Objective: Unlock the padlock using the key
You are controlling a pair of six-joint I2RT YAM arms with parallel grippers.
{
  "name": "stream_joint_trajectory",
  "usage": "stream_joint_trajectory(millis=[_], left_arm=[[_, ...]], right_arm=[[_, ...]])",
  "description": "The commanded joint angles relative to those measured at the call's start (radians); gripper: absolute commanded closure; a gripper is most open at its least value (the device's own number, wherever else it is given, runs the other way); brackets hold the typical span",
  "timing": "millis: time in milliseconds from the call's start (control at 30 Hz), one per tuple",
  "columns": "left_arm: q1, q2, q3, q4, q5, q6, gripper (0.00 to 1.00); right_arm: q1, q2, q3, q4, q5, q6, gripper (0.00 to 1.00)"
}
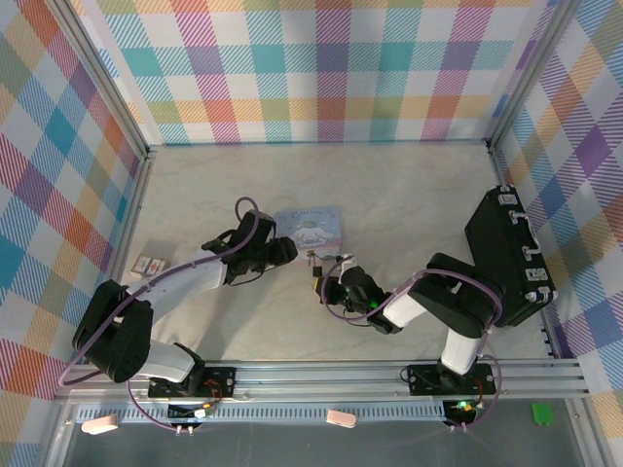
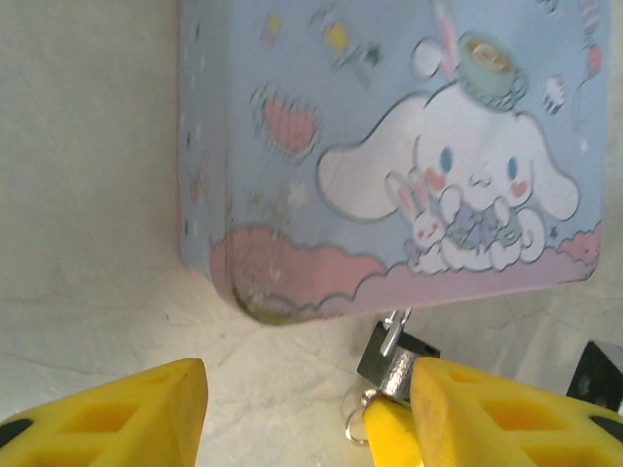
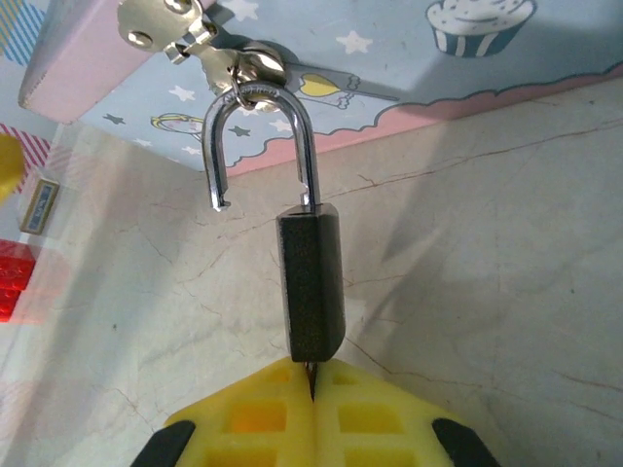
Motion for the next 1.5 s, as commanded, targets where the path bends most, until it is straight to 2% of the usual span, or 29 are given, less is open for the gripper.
stream_joint_trajectory(millis=[0,67,200,333,467,633,800,1467], left_arm=[[0.013,0.060,0.083,-0.079,-0.065,0.092,0.41],[0.013,0.110,0.129,-0.095,-0.079,0.120,0.40],[0.021,0.212,0.198,-0.107,-0.106,0.151,0.39],[0.025,0.257,0.212,-0.081,-0.123,0.147,0.40],[0.033,0.283,0.203,-0.049,-0.135,0.134,0.39],[0.034,0.301,0.185,-0.001,-0.131,0.121,0.40],[0.041,0.315,0.171,0.002,-0.147,0.106,0.39],[0.053,0.263,0.037,0.107,-0.141,0.023,0.41]], right_arm=[[-0.030,0.048,-0.018,0.008,-0.034,0.077,0.98],[-0.042,0.066,-0.023,0.040,-0.052,0.101,0.92],[-0.066,0.083,-0.010,0.039,-0.104,0.124,0.70],[-0.103,0.072,-0.033,0.057,-0.118,0.139,0.62],[-0.127,0.002,-0.026,-0.086,-0.079,0.098,0.57],[-0.129,-0.068,0.030,-0.244,-0.036,0.016,0.54],[-0.132,-0.064,0.136,-0.428,0.003,-0.049,0.53],[-0.129,0.135,0.381,-0.510,0.031,-0.091,0.59]])
